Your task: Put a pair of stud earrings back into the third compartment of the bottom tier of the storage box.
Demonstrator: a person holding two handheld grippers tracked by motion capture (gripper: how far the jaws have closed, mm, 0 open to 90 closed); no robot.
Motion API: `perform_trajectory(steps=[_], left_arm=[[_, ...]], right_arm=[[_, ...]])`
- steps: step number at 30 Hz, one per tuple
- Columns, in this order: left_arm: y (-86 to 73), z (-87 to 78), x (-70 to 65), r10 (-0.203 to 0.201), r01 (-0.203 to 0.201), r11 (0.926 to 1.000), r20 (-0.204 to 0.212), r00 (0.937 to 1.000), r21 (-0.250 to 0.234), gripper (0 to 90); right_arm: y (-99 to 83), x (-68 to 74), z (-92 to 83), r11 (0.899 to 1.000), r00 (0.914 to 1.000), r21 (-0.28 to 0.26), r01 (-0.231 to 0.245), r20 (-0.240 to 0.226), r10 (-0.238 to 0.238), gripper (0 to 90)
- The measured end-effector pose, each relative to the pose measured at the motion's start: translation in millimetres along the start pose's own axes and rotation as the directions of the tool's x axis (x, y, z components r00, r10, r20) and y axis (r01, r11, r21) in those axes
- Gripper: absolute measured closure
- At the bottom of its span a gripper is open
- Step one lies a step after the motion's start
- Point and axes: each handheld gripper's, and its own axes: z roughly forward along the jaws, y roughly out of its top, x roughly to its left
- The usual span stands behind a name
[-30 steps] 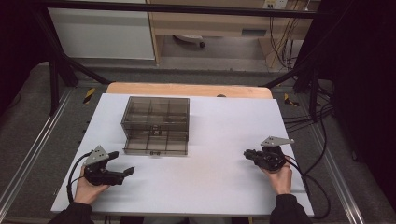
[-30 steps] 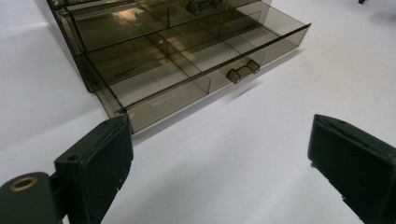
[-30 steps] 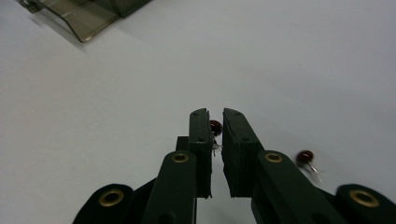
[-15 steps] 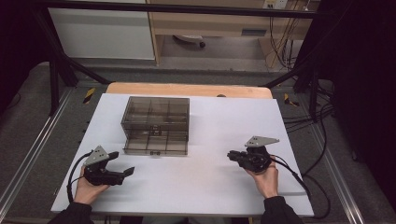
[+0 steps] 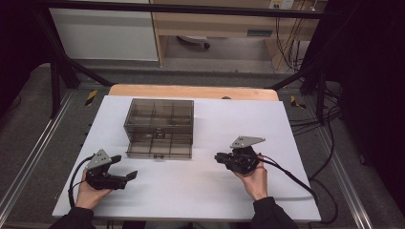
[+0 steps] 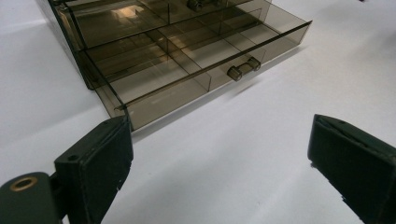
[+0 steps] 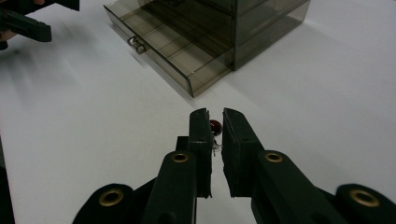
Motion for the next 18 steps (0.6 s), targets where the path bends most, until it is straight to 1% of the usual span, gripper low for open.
perform_trajectory(steps=[5,10,14,18], left_arm=[[-0.1,0.2,-0.2,0.001,-0.001,1.0000,0.001,1.0000,0.002,6.4],[-0.4,0.0,0.3,0.000,0.000,1.0000,0.000,1.0000,0.002,6.4],[-0.7,-0.1,0.4,0.002,-0.002,1.0000,-0.002,1.0000,0.006,6.4],[-1.0,0.1,0.4,0.003,-0.003,1.0000,-0.002,1.0000,0.006,6.4]], right_arm=[[9.4,8.2,11.3,1.000,0.9999,-0.003,0.004,-0.015,-0.004,82.5],[19.7,15.6,28.5,1.000,0.9997,0.004,0.015,-0.020,-0.015,82.5],[24.1,18.6,40.0,1.000,0.9996,0.005,0.011,-0.027,-0.010,82.5],[29.7,20.8,53.1,1.000,0.9997,0.004,0.006,-0.024,-0.006,82.5]])
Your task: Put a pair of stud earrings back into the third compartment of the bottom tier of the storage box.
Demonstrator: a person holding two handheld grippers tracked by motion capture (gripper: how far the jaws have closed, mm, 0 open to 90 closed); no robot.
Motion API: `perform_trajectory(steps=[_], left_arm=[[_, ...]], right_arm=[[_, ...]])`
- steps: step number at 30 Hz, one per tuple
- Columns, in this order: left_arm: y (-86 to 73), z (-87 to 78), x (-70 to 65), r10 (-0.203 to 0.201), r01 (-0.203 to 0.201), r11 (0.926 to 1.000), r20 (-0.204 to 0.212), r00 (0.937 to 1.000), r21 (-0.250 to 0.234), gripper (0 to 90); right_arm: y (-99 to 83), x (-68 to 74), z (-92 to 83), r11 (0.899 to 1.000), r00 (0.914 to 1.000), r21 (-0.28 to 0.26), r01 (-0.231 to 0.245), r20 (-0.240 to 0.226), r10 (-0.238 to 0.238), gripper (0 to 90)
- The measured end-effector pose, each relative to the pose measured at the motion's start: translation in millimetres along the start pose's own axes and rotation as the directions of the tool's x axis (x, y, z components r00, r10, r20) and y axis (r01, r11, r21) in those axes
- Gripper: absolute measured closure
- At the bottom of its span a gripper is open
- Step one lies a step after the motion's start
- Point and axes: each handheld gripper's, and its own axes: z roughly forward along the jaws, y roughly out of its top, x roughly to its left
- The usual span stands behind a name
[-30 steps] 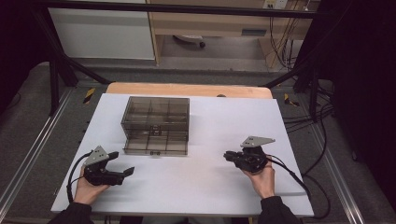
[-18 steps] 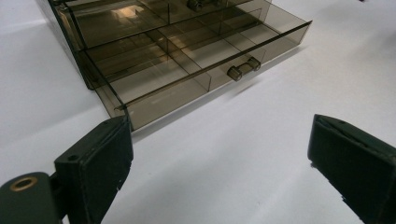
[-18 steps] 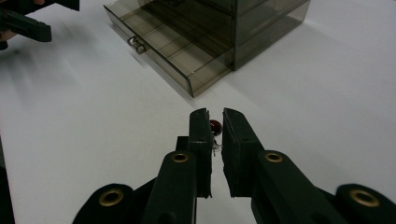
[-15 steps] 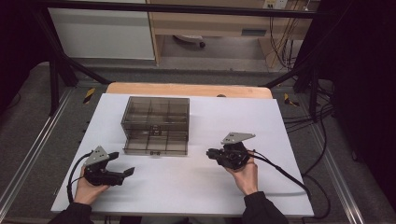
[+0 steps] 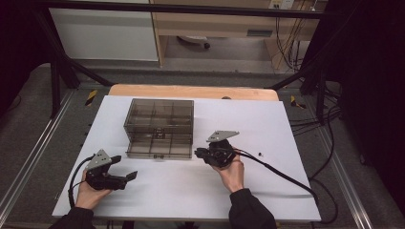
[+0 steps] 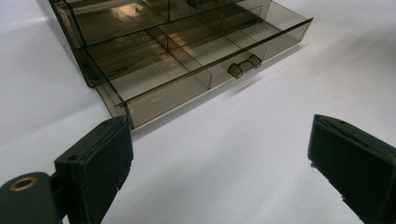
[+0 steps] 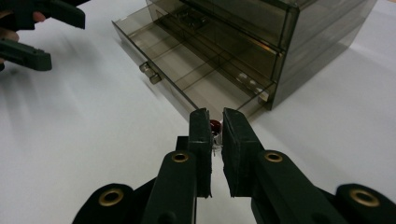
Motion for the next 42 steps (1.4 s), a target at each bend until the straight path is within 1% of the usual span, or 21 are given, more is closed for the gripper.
perform_trajectory(steps=[5,7,15,18,21,26,33,35,38,42], left_arm=[[-0.5,0.8,0.0,-0.001,0.001,1.0000,0.001,1.0000,0.004,6.5],[-0.7,1.0,-0.3,-0.002,0.002,1.0000,0.003,1.0000,0.004,6.5],[-0.9,1.7,-0.7,0.002,-0.002,1.0000,0.005,1.0000,0.006,6.5],[-0.9,1.5,-0.5,0.001,-0.001,1.0000,0.005,1.0000,0.006,6.5],[-1.1,1.5,-0.1,0.000,0.000,1.0000,0.005,1.0000,0.006,6.5],[-1.1,1.8,-0.4,0.002,-0.002,1.0000,0.005,1.0000,0.008,6.5],[-1.2,1.7,-0.1,0.001,-0.001,1.0000,0.006,1.0000,0.007,6.5],[-1.2,1.7,-0.2,0.002,-0.002,1.0000,0.006,1.0000,0.008,6.5],[-1.2,1.6,-0.2,0.002,-0.002,1.0000,0.005,1.0000,0.008,6.5],[-1.3,1.4,0.0,0.001,-0.001,1.0000,0.004,1.0000,0.006,6.5]], right_arm=[[8.7,1.3,15.8,1.000,1.0000,-0.004,-0.003,0.004,0.003,82.5],[11.6,1.2,22.8,1.000,1.0000,0.000,0.003,0.009,-0.003,82.5],[17.4,0.7,50.0,1.000,0.9997,0.028,0.001,0.023,-0.001,82.4],[17.2,-2.2,56.7,0.999,0.9995,0.030,-0.015,0.028,0.014,82.4],[16.5,-6.3,61.3,0.999,0.9993,0.032,-0.019,0.034,0.018,82.3],[14.8,-9.6,69.0,0.999,0.9996,0.020,-0.028,0.011,0.027,82.1],[13.1,-10.6,73.8,0.999,0.9996,0.024,-0.026,-0.006,0.026,80.1],[13.7,-10.5,72.4,0.999,0.9996,0.026,-0.028,-0.002,0.028,76.9],[15.2,-10.2,70.1,1.000,0.9997,0.014,-0.024,-0.001,0.024,72.5],[18.4,-8.0,60.9,1.000,0.9999,0.000,-0.011,0.010,0.011,64.3]])
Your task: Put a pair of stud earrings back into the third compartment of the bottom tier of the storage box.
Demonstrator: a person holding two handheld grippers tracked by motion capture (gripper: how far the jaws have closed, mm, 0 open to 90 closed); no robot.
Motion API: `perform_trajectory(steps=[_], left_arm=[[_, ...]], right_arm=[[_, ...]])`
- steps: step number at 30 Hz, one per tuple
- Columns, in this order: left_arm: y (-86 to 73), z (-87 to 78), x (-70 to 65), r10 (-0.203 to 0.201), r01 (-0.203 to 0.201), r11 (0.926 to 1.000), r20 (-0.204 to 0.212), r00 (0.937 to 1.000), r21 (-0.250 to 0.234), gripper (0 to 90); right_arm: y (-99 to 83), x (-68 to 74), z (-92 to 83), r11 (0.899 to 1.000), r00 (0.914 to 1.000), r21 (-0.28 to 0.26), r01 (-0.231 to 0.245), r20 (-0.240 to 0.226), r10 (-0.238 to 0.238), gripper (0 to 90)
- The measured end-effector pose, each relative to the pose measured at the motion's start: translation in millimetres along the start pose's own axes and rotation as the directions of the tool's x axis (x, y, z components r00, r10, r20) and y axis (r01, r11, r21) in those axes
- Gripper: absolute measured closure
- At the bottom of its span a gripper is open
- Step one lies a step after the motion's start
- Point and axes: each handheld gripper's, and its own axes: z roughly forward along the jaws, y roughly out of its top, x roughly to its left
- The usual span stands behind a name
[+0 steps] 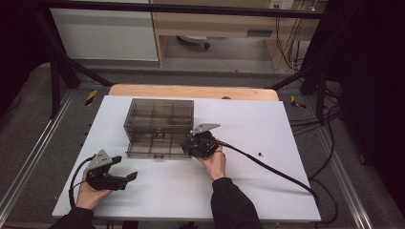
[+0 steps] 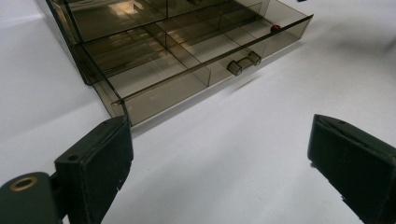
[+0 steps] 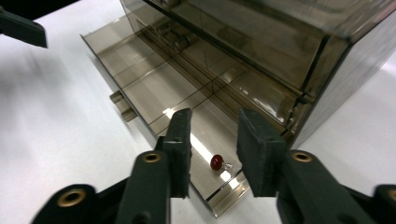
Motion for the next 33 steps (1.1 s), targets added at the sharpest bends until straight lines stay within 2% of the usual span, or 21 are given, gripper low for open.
perform_trajectory(steps=[7,12,21,25,33], left_arm=[[0.0,0.0,-0.4,0.003,-0.003,1.0000,-0.004,1.0000,0.002,6.5],[-0.1,-0.1,-0.3,0.003,-0.003,1.0000,-0.004,1.0000,0.002,6.5],[-0.1,0.1,-0.6,0.004,-0.004,1.0000,-0.005,1.0000,0.003,6.5],[-0.2,0.1,-0.5,0.003,-0.003,1.0000,-0.006,1.0000,0.004,6.5],[-0.2,0.3,-0.5,0.004,-0.004,1.0000,-0.007,1.0000,0.005,6.4]], right_arm=[[3.6,8.8,-18.6,1.000,0.9998,0.003,0.020,0.001,-0.020,42.2],[4.6,12.9,-30.6,1.000,0.9998,0.005,0.002,-0.018,-0.002,29.7],[-3.5,9.3,-52.5,1.000,0.9999,-0.004,-0.002,0.016,0.002,9.9],[-10.0,2.0,-62.7,1.000,0.9994,0.005,-0.015,0.032,0.014,5.8],[-25.7,-12.1,-83.6,0.999,0.9974,-0.014,-0.045,0.056,0.046,3.1]])
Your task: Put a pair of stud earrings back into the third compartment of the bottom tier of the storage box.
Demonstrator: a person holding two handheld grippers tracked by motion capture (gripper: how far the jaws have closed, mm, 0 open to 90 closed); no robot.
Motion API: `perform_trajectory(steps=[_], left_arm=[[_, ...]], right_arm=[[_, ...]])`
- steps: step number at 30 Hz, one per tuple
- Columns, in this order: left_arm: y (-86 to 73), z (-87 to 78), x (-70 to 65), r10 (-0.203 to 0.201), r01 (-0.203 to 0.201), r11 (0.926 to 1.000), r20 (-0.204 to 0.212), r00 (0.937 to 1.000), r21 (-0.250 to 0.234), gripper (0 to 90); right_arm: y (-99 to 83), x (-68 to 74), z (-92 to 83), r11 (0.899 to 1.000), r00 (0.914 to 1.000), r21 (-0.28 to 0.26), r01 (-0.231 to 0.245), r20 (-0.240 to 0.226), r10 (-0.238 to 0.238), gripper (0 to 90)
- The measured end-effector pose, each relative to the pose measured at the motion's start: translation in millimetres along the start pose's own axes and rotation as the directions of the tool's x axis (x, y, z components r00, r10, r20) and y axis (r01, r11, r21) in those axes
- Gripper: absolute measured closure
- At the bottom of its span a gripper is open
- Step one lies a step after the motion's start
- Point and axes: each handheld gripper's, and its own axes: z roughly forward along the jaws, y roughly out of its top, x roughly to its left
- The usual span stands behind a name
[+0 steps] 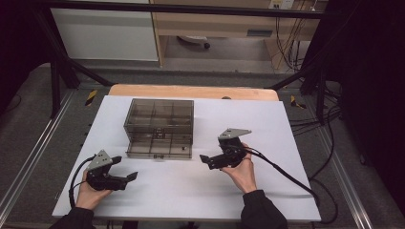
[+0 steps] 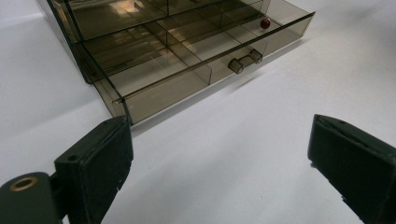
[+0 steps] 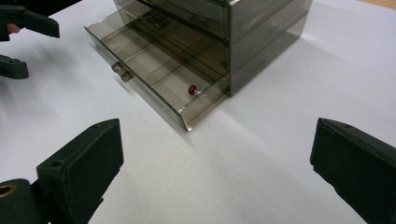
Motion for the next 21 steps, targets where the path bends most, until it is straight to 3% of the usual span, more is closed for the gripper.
perform_trajectory(steps=[8,21], left_arm=[[-0.1,0.0,0.1,-0.001,0.001,1.0000,-0.002,1.0000,0.001,6.4],[0.1,0.4,-0.2,0.003,-0.003,1.0000,-0.002,1.0000,0.003,6.4]], right_arm=[[-16.1,-19.6,-21.1,0.999,0.9993,-0.021,-0.030,0.020,0.031,2.8],[-47.5,-62.1,-53.4,0.997,0.9891,-0.013,-0.079,0.124,0.080,3.2]])
